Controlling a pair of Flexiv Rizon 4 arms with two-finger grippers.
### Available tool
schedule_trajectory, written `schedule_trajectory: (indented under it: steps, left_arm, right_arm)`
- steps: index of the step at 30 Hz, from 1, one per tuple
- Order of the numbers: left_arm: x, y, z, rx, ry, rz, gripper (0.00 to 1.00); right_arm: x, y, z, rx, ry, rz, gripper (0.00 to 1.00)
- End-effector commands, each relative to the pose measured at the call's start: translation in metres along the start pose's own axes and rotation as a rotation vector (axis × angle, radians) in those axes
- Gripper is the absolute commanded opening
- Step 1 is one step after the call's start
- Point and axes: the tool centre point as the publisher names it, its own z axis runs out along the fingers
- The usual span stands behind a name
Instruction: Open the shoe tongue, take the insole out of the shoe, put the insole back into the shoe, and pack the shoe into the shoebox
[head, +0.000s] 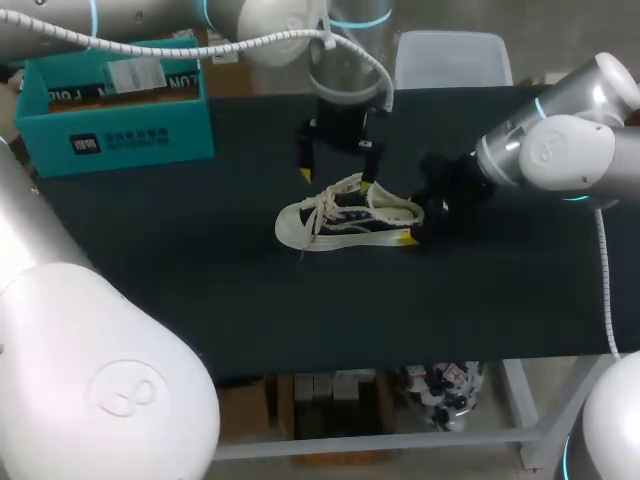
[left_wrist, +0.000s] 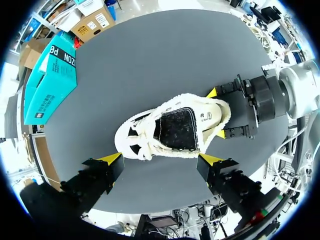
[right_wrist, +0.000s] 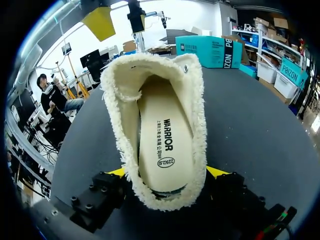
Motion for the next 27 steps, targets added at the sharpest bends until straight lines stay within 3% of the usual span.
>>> schedule_trajectory:
  steps: [1, 13, 17, 27]
  left_arm:
    - [0.013, -0.006, 0.006, 0.003, -0.109, -0.027, 1.0]
    - [0.03, -0.015, 0.02, -0.008, -0.133, -0.083, 1.0]
    - [0.032, -0.018, 0.025, -0.015, -0.132, -0.093, 0.81]
    - [0.046, -0.026, 0.038, -0.028, -0.171, -0.104, 0.71]
  right_arm:
    - [0.003, -0.004, 0.008, -0.001, -0.001, -0.001, 0.0]
    - [0.003, -0.004, 0.008, -0.001, -0.001, -0.001, 0.0]
    - [0.003, -0.004, 0.008, -0.001, -0.001, -0.001, 0.0]
    - [0.003, -0.004, 0.008, -0.001, -0.001, -0.001, 0.0]
